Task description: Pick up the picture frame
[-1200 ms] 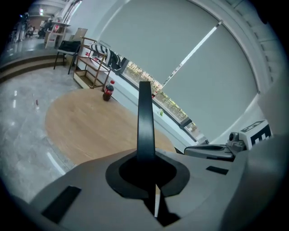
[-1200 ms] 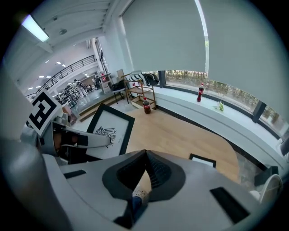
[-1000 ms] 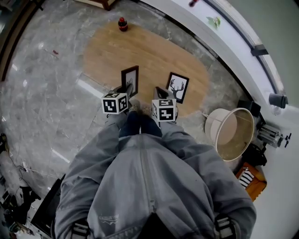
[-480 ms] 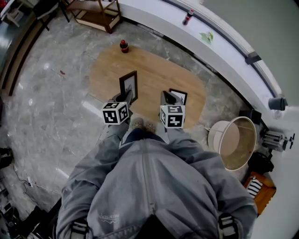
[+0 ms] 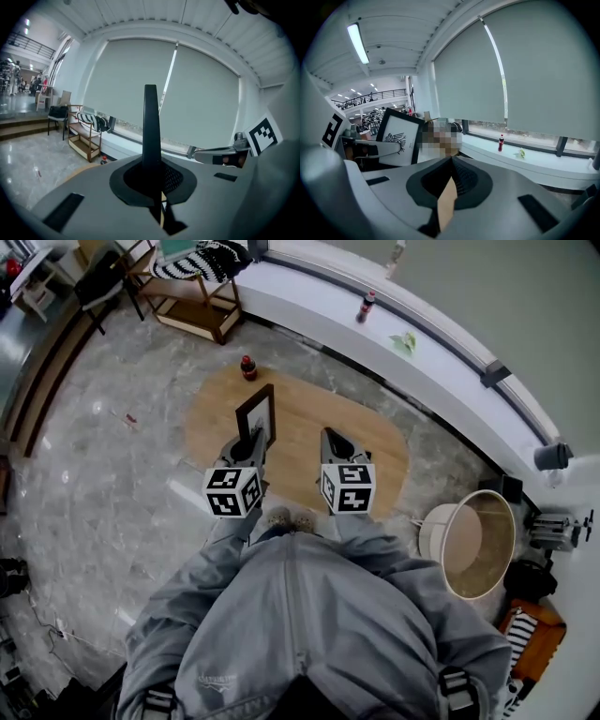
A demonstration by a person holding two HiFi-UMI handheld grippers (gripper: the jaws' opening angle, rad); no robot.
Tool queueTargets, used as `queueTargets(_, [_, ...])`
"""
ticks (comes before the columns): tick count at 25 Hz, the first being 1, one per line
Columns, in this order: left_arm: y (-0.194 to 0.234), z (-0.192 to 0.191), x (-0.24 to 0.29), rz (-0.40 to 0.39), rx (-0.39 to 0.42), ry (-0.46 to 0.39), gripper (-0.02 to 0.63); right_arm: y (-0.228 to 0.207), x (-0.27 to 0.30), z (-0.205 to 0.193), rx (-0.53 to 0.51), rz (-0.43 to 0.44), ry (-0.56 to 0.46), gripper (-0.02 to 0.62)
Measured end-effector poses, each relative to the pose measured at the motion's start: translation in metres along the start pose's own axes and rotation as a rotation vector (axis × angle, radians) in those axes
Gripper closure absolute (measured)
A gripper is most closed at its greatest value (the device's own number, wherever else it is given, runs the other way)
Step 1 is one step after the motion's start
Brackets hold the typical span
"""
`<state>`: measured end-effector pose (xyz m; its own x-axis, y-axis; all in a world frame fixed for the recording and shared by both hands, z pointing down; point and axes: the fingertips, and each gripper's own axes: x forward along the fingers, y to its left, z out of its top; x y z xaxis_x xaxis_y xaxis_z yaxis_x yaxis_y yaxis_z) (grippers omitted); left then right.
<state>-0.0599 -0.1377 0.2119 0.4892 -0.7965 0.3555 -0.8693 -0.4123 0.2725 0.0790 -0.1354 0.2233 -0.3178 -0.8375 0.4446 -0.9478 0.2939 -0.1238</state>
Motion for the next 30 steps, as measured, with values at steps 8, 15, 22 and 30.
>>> queueTargets(8, [-0.023,0.066,-0.032,0.008,0.084,-0.177,0.581,0.002,-0.046,0.064,-0.011,-0.011,-0.182,0.565])
queueTargets(15, [-0.052,0.105,-0.051,0.008,0.182,-0.289,0.581,-0.003,-0.085,0.107,-0.081,-0.048,-0.318,0.565])
queueTargets(22, [-0.071,0.108,-0.055,-0.013,0.194,-0.314,0.581,0.009,-0.103,0.121,-0.144,-0.042,-0.392,0.565])
queueTargets(30, [-0.070,0.104,-0.053,-0.025,0.205,-0.311,0.581,0.012,-0.097,0.115,-0.158,-0.038,-0.372,0.565])
